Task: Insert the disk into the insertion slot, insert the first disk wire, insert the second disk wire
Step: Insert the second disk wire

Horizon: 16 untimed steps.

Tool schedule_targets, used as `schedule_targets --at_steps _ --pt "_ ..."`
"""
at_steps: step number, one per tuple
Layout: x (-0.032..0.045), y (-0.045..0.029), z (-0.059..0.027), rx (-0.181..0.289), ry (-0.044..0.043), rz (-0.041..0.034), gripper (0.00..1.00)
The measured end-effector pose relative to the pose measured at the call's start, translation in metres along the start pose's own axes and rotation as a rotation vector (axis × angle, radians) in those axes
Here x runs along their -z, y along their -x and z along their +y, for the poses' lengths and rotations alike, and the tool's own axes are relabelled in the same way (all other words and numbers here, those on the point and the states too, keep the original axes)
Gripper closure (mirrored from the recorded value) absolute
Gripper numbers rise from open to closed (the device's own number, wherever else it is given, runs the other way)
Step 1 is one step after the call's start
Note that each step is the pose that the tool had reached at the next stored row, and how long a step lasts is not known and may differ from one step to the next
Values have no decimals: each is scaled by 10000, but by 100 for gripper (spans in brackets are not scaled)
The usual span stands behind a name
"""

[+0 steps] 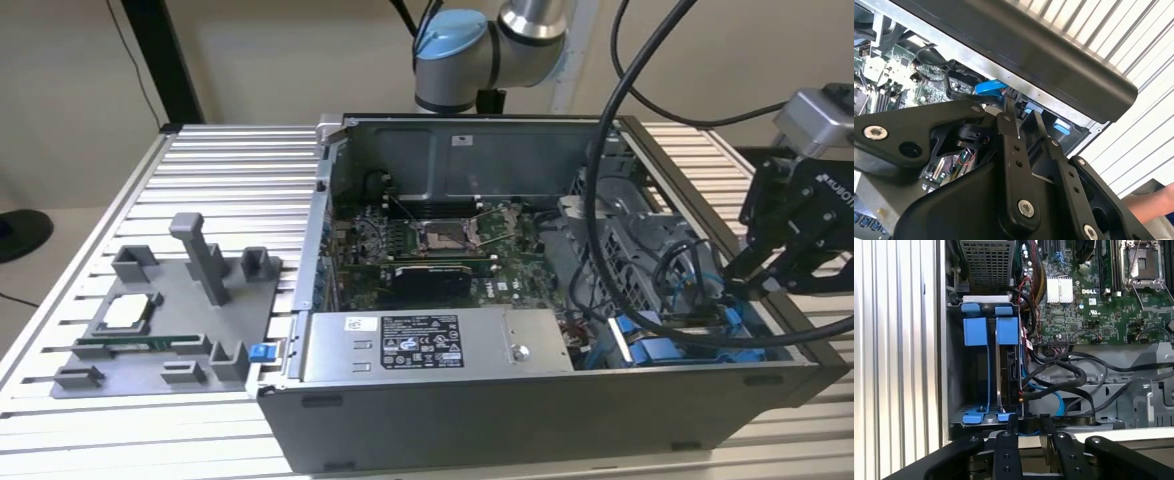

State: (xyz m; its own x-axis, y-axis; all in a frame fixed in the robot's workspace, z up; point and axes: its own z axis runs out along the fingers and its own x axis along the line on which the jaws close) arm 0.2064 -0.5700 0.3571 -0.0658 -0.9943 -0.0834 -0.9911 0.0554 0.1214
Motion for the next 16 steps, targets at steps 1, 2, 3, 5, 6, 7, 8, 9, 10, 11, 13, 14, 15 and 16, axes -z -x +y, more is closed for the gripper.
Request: schedule_targets --at_steps 1,2,3,5,6,7,8,9,10,11,13,14,15,16 --pt "0 -2 5 -3 -1 1 0" --pt "0 -2 5 -3 -1 1 0" --pt "0 -2 5 -2 -1 2 0" --pt "1 -1 5 -2 -1 3 100" --pt "0 -2 6 -3 -1 2 100" --pt "0 -1 6 -3 -1 1 100" --pt "0 -2 7 -3 -1 2 100" --pt "0 -2 8 -4 -1 2 100" --pt "0 -2 9 -3 -1 2 100" --pt "0 -2 10 -3 -1 2 100" --pt "-1 -2 13 -4 -1 2 100" --pt "1 -2 17 -4 -1 3 100" --pt "4 -2 22 -5 -1 3 100" --pt "7 -2 29 -5 -1 1 100"
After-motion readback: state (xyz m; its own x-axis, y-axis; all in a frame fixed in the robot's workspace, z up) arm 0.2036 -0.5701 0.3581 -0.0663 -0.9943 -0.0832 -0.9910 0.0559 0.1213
